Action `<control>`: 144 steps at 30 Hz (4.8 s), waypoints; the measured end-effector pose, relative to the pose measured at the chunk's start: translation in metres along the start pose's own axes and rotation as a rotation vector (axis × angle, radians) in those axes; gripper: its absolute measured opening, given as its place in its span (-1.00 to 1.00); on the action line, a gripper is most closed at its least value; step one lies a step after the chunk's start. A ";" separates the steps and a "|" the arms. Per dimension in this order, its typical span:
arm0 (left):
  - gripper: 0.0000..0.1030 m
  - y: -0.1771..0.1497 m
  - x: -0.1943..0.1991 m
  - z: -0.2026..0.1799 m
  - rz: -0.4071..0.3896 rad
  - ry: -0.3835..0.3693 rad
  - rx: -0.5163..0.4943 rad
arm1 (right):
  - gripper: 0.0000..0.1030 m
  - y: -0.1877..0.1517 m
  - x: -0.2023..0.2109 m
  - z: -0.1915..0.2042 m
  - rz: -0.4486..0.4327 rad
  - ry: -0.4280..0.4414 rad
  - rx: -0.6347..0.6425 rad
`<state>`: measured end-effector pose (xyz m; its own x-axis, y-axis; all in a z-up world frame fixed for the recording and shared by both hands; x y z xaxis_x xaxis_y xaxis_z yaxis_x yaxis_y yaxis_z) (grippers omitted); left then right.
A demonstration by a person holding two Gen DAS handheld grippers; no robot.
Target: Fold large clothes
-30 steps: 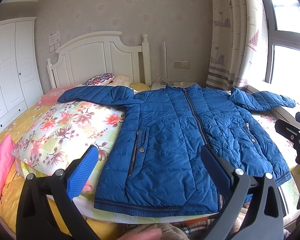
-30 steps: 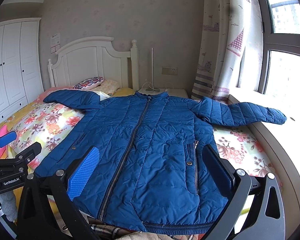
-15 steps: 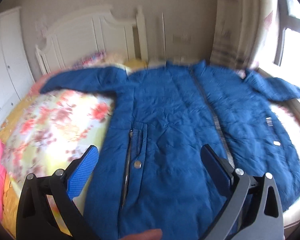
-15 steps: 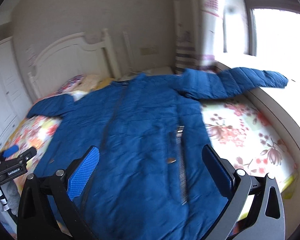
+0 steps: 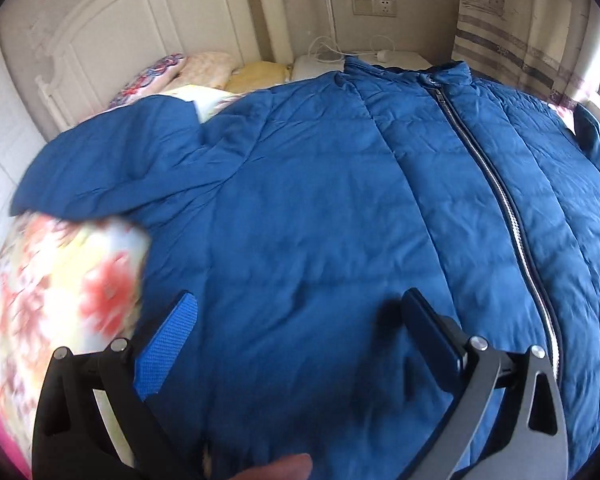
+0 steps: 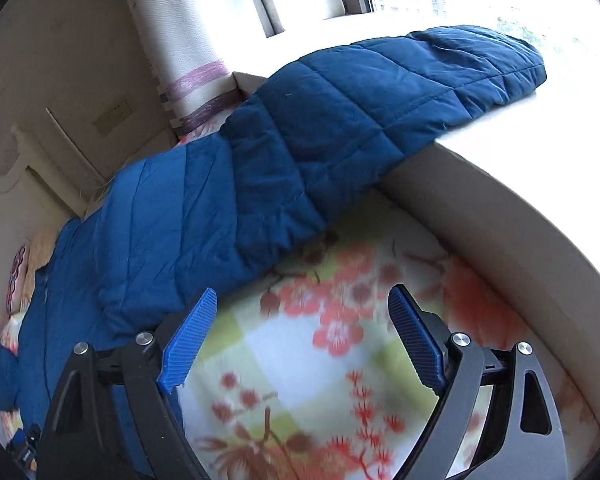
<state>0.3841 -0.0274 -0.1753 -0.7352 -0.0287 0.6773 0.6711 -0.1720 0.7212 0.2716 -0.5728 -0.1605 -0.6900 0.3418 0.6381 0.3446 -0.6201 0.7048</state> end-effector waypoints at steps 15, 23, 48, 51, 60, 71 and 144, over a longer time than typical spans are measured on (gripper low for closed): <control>0.96 -0.004 -0.018 0.006 0.029 -0.098 0.077 | -0.69 0.036 0.026 0.075 -0.331 0.120 0.134; 0.96 -0.004 -0.016 0.009 0.018 -0.122 0.088 | -0.71 -0.055 0.093 0.274 -0.299 0.535 0.666; 0.96 -0.004 -0.012 0.008 -0.003 -0.117 0.079 | -0.03 -0.054 0.042 0.092 0.062 0.383 -0.103; 0.96 -0.004 -0.012 0.007 -0.005 -0.112 0.074 | 0.00 -0.049 0.022 0.096 0.141 0.446 -0.168; 0.95 -0.004 -0.009 0.007 -0.018 -0.110 0.074 | -0.61 -0.043 0.096 0.193 -0.147 0.576 0.232; 0.95 -0.003 -0.008 0.014 -0.028 -0.134 0.120 | 0.11 -0.139 0.146 0.300 0.048 0.920 0.631; 0.80 0.048 -0.050 0.002 -0.065 -0.038 0.019 | 0.07 -0.078 0.062 0.145 -0.071 0.312 0.345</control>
<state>0.4529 -0.0323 -0.1742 -0.7732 0.0190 0.6339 0.6242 -0.1532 0.7661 0.2947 -0.4011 -0.1310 -0.8596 0.1136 0.4982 0.4446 -0.3140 0.8389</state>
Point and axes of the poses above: each gripper's, at about its wrist camera, not at the fingertips, and x roughly against the way its jaws point, z to its left, y to its top, the point moved 5 cm from there along -x, roughly the way its jaws point, and after that the axes turned 11 degrees about -z, right-handed, at the moved point
